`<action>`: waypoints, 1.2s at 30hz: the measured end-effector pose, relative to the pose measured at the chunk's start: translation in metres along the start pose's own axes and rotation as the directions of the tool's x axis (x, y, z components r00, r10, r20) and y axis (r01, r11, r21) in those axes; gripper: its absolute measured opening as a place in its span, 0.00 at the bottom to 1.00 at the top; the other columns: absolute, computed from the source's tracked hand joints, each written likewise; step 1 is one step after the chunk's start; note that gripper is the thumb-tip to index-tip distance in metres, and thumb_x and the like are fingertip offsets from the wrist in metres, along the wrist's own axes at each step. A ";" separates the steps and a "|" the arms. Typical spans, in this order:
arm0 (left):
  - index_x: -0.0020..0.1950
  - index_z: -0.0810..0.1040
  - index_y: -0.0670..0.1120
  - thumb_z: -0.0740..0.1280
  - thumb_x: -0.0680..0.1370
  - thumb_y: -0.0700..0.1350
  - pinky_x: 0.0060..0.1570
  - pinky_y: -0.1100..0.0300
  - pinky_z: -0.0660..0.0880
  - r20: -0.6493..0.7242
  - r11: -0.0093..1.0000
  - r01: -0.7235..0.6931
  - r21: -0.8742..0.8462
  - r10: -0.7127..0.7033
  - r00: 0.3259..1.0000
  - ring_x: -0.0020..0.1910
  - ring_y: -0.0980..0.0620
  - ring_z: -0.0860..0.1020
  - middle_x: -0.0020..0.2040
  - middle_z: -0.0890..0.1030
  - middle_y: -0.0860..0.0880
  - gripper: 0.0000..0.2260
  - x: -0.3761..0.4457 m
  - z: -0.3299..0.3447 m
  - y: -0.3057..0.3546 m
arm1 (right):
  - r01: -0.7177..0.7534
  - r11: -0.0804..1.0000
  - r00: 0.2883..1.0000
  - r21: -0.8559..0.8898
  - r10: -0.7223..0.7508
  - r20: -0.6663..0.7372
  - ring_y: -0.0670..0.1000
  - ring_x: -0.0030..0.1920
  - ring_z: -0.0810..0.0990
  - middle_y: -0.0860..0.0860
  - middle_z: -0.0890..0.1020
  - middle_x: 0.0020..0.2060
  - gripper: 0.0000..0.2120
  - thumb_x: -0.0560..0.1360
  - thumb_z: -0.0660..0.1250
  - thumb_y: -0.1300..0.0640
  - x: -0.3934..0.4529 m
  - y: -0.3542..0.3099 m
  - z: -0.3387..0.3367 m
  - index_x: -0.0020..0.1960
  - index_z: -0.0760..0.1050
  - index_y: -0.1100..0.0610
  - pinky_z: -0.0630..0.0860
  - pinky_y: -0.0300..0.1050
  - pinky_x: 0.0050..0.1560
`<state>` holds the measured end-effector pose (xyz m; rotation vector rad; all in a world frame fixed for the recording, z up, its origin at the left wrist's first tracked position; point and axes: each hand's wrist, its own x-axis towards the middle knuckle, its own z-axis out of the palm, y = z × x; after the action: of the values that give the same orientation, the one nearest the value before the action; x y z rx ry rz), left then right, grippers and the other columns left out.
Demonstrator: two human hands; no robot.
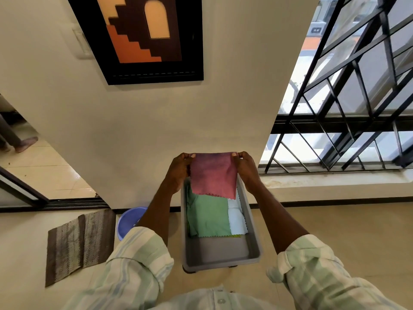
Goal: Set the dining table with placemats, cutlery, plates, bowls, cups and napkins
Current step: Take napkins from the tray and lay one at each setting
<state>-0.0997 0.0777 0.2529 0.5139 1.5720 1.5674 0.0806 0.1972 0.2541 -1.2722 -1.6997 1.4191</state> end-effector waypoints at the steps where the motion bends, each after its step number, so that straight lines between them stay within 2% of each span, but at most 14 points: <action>1: 0.46 0.77 0.45 0.66 0.80 0.46 0.38 0.59 0.74 -0.011 0.999 0.015 -0.043 -0.016 1.000 0.39 0.50 0.75 0.40 0.80 0.47 0.06 -0.002 0.002 0.001 | -0.015 0.999 1.000 0.033 0.015 0.002 0.51 0.42 0.75 0.52 0.77 0.42 0.16 0.81 0.60 0.46 0.000 0.000 0.002 0.50 0.74 0.60 0.71 0.47 0.43; 3: 0.46 0.79 0.44 0.67 0.79 0.48 0.36 0.61 0.75 -0.006 0.982 0.101 -0.158 -0.103 0.995 0.38 0.49 0.77 0.40 0.80 0.47 0.08 -0.009 0.006 0.004 | -0.087 0.988 0.996 0.125 0.087 0.007 0.53 0.40 0.74 0.54 0.75 0.38 0.17 0.80 0.60 0.45 -0.001 0.001 0.007 0.45 0.73 0.59 0.71 0.49 0.43; 5: 0.48 0.81 0.43 0.69 0.77 0.52 0.39 0.57 0.78 0.076 0.921 0.284 -0.267 -0.274 0.959 0.40 0.47 0.80 0.42 0.83 0.44 0.12 -0.014 0.008 0.003 | -0.210 0.942 0.977 0.263 0.208 0.034 0.56 0.41 0.76 0.56 0.77 0.36 0.18 0.80 0.62 0.46 0.000 0.005 0.010 0.42 0.75 0.59 0.75 0.53 0.45; 7: 0.47 0.82 0.41 0.71 0.75 0.52 0.39 0.55 0.79 0.161 0.832 0.451 -0.323 -0.422 0.892 0.41 0.46 0.81 0.43 0.84 0.43 0.14 -0.018 0.006 -0.001 | -0.386 0.802 0.922 0.456 0.342 0.180 0.60 0.48 0.81 0.60 0.83 0.44 0.17 0.78 0.66 0.45 -0.003 0.013 0.010 0.49 0.79 0.60 0.79 0.57 0.54; 10: 0.47 0.81 0.37 0.71 0.76 0.46 0.38 0.55 0.80 0.192 0.768 0.535 -0.353 -0.500 0.844 0.40 0.46 0.82 0.42 0.83 0.41 0.11 -0.021 0.001 -0.013 | -0.519 0.651 0.854 0.554 0.373 0.362 0.58 0.46 0.81 0.60 0.82 0.44 0.15 0.75 0.71 0.50 -0.012 0.021 0.003 0.50 0.78 0.62 0.79 0.52 0.50; 13: 0.41 0.83 0.35 0.65 0.79 0.38 0.33 0.57 0.81 0.196 0.777 0.548 -0.311 -0.512 0.837 0.33 0.47 0.84 0.38 0.84 0.41 0.11 -0.025 0.001 -0.021 | -0.553 0.657 0.831 0.513 0.386 0.401 0.56 0.44 0.79 0.60 0.79 0.46 0.16 0.70 0.75 0.58 -0.014 0.032 -0.004 0.53 0.77 0.64 0.79 0.50 0.47; 16: 0.48 0.80 0.36 0.65 0.78 0.35 0.33 0.54 0.81 0.186 0.795 0.547 -0.261 -0.515 0.837 0.35 0.46 0.84 0.39 0.84 0.40 0.04 -0.027 0.001 -0.025 | -0.587 0.652 0.808 0.480 0.434 0.399 0.57 0.45 0.79 0.60 0.79 0.48 0.13 0.72 0.71 0.64 -0.016 0.040 -0.006 0.55 0.75 0.64 0.78 0.52 0.48; 20: 0.51 0.79 0.40 0.67 0.78 0.41 0.43 0.52 0.80 0.169 0.847 0.495 -0.195 -0.469 0.867 0.43 0.45 0.81 0.42 0.84 0.42 0.05 -0.025 0.002 -0.031 | -0.628 0.658 0.776 0.417 0.482 0.407 0.63 0.57 0.79 0.62 0.80 0.56 0.22 0.70 0.75 0.56 -0.020 0.044 -0.005 0.61 0.75 0.62 0.80 0.58 0.47; 23: 0.55 0.79 0.40 0.68 0.77 0.42 0.38 0.55 0.81 0.163 0.865 0.467 -0.184 -0.442 0.882 0.43 0.45 0.81 0.46 0.83 0.41 0.08 -0.025 0.003 -0.030 | -0.645 0.679 0.752 0.350 0.483 0.449 0.63 0.59 0.78 0.62 0.80 0.59 0.32 0.62 0.80 0.57 -0.022 0.041 -0.008 0.63 0.75 0.60 0.81 0.58 0.49; 25: 0.53 0.79 0.39 0.66 0.77 0.37 0.35 0.56 0.81 0.171 0.866 0.459 -0.198 -0.431 0.886 0.39 0.46 0.82 0.44 0.83 0.41 0.06 -0.025 0.001 -0.029 | -0.638 0.691 0.751 0.340 0.461 0.472 0.62 0.58 0.79 0.61 0.80 0.59 0.30 0.64 0.78 0.63 -0.023 0.038 -0.010 0.64 0.75 0.60 0.79 0.57 0.55; 27: 0.53 0.79 0.40 0.64 0.76 0.31 0.35 0.57 0.81 0.186 0.871 0.447 -0.201 -0.415 0.891 0.37 0.46 0.82 0.43 0.84 0.42 0.09 -0.025 -0.002 -0.028 | -0.625 0.691 0.763 0.363 0.443 0.471 0.60 0.53 0.79 0.59 0.80 0.56 0.23 0.69 0.70 0.69 -0.022 0.036 -0.010 0.63 0.75 0.59 0.80 0.52 0.51; 31: 0.46 0.78 0.41 0.60 0.74 0.25 0.28 0.63 0.78 0.074 0.915 0.370 -0.163 -0.362 0.929 0.32 0.50 0.80 0.36 0.83 0.45 0.14 -0.024 0.001 -0.023 | -0.540 0.735 0.829 0.410 0.380 0.410 0.58 0.49 0.77 0.60 0.78 0.55 0.24 0.72 0.61 0.75 -0.021 0.028 -0.011 0.65 0.73 0.60 0.80 0.46 0.35; 34: 0.45 0.78 0.40 0.60 0.73 0.25 0.28 0.65 0.76 0.016 0.947 0.291 -0.137 -0.292 0.956 0.31 0.52 0.79 0.32 0.82 0.47 0.13 -0.018 0.003 -0.021 | -0.467 0.765 0.875 0.444 0.330 0.354 0.56 0.43 0.77 0.59 0.79 0.47 0.19 0.73 0.57 0.76 -0.019 0.021 -0.010 0.59 0.75 0.63 0.79 0.43 0.34; 36: 0.52 0.78 0.38 0.60 0.73 0.25 0.33 0.63 0.77 0.024 0.967 0.232 -0.103 -0.231 0.973 0.37 0.50 0.78 0.33 0.83 0.48 0.14 -0.015 0.003 -0.020 | -0.436 0.767 0.894 0.471 0.309 0.325 0.55 0.41 0.77 0.59 0.79 0.44 0.17 0.73 0.56 0.77 -0.017 0.018 -0.008 0.53 0.76 0.63 0.79 0.41 0.33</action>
<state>-0.0828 0.0650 0.2380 0.2698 1.4735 1.4558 0.0999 0.1845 0.2412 -1.1890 -1.0629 2.1686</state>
